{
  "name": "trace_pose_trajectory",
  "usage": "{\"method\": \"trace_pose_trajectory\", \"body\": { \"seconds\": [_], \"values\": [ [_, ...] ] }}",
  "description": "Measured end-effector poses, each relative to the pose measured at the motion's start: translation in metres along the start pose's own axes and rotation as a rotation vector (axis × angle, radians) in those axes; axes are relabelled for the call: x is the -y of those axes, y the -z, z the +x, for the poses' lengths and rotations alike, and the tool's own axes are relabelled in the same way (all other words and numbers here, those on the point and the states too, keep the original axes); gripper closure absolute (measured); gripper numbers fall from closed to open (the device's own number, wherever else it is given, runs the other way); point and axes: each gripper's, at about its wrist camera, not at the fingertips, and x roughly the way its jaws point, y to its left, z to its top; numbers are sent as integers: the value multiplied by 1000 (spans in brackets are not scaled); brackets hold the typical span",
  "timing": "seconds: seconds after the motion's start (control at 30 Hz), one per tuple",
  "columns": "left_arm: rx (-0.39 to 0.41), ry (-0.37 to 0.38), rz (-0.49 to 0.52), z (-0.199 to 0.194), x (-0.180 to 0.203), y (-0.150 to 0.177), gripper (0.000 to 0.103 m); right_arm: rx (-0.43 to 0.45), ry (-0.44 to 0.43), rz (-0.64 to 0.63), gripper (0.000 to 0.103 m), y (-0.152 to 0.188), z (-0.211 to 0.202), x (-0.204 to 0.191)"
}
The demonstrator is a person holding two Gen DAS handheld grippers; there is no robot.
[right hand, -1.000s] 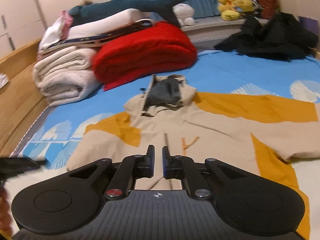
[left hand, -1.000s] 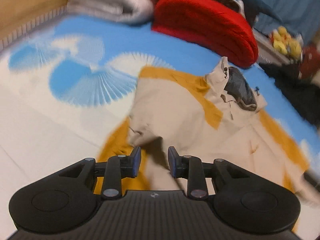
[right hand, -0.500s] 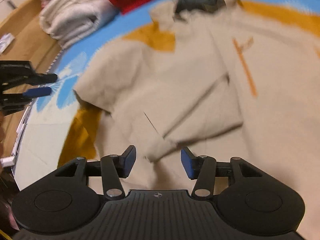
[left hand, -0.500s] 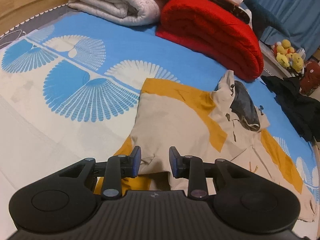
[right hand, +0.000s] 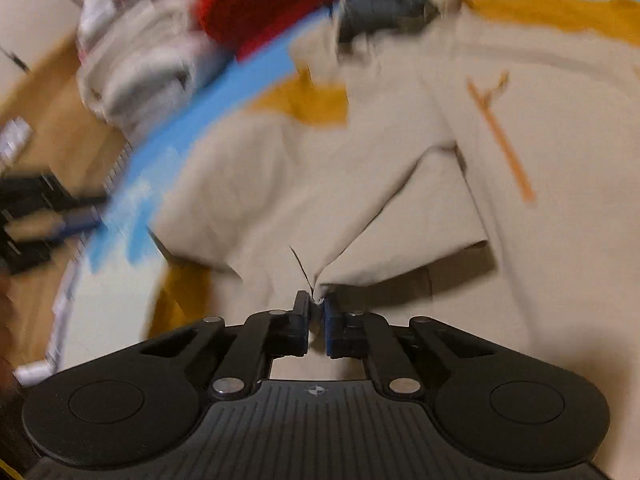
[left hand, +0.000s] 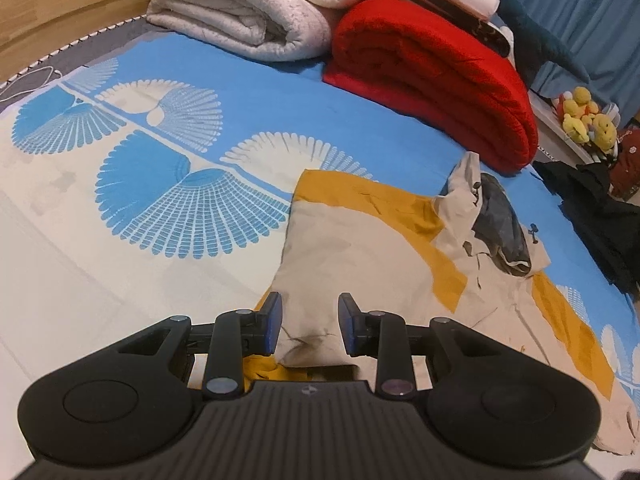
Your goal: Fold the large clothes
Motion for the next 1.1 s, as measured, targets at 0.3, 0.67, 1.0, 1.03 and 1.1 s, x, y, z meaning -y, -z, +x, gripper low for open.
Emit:
{"method": "trace_pose_trajectory", "body": {
  "seconds": [0.3, 0.67, 1.0, 1.03, 1.1],
  "values": [
    [-13, 4, 35, 6, 12, 7, 69, 724, 115, 150, 91, -57, -132, 54],
    [-46, -12, 41, 25, 17, 13, 69, 478, 263, 492, 70, -72, -103, 149],
    [-69, -19, 41, 37, 18, 11, 69, 300, 202, 551, 68, -80, -47, 179],
    [-72, -22, 44, 39, 17, 11, 69, 289, 207, 548, 68, -82, -43, 181],
    [-75, -26, 46, 41, 17, 12, 69, 273, 216, 550, 68, -86, -39, 184]
  ]
}}
